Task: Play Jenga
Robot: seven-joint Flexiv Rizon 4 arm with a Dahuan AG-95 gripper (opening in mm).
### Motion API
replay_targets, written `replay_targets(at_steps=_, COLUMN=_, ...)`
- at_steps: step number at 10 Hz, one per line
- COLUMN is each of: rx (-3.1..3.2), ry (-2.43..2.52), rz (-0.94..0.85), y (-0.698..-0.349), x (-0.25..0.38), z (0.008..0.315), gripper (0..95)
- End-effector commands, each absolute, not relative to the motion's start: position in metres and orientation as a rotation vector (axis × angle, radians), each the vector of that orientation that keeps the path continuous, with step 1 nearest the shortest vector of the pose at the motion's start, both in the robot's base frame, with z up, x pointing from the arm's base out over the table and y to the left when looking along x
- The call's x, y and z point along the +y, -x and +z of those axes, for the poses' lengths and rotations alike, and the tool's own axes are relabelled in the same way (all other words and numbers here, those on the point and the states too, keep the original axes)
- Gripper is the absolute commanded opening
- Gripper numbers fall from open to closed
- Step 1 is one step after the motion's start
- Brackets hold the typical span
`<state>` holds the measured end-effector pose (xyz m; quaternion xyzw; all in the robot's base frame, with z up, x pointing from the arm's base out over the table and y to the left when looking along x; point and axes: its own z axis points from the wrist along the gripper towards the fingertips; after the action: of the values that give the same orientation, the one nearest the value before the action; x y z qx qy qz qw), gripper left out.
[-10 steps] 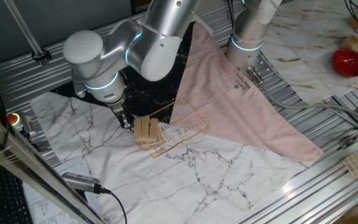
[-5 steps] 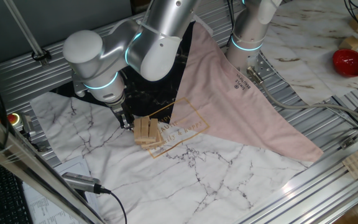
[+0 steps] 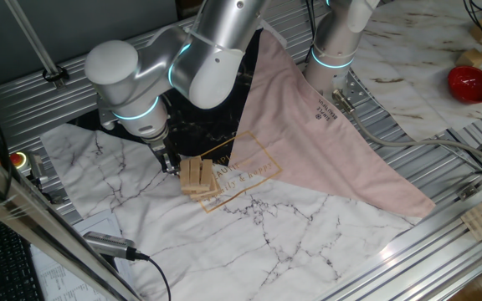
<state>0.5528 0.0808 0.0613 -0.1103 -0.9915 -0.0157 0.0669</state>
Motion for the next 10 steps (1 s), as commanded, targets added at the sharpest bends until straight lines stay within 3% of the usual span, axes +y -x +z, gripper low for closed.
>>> replay_targets(at_steps=1, rx=-2.990, ry=0.340, rz=-0.044, y=-0.5530, x=0.0808, z=0.0609, gripper=0.0)
replay_targets(at_steps=10, rx=-2.983, ry=0.348, rz=-0.042, y=-0.5525, x=0.0803, z=0.0613, gripper=0.0)
